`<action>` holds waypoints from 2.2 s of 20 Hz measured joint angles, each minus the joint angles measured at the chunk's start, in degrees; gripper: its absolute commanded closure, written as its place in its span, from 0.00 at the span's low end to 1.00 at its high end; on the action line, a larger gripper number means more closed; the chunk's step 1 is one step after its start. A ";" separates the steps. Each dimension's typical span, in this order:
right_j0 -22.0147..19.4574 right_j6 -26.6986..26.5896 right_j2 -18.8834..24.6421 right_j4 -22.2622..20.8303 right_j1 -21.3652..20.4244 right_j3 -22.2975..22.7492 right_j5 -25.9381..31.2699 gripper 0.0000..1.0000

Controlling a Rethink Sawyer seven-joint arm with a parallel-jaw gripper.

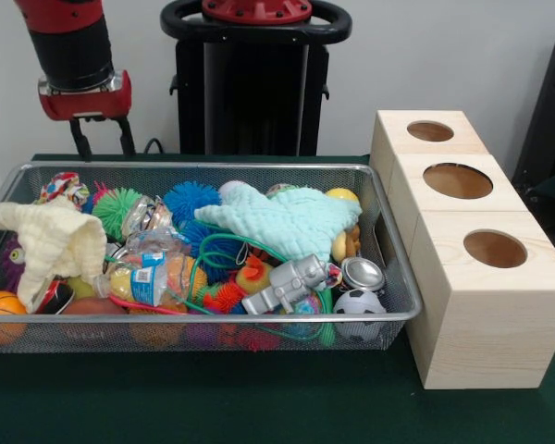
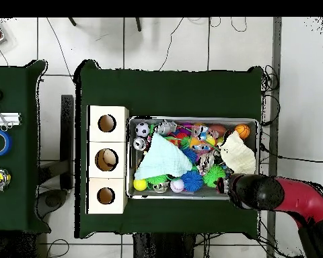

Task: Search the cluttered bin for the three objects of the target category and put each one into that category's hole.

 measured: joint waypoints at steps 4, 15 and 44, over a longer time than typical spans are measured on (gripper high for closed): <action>0.93 0.00 -0.01 0.67 -1.70 0.63 0.01 0.00; 3.73 0.00 -0.25 1.08 -2.03 1.19 -0.17 0.00; 3.25 0.00 -5.10 -0.88 13.98 1.17 -18.95 0.00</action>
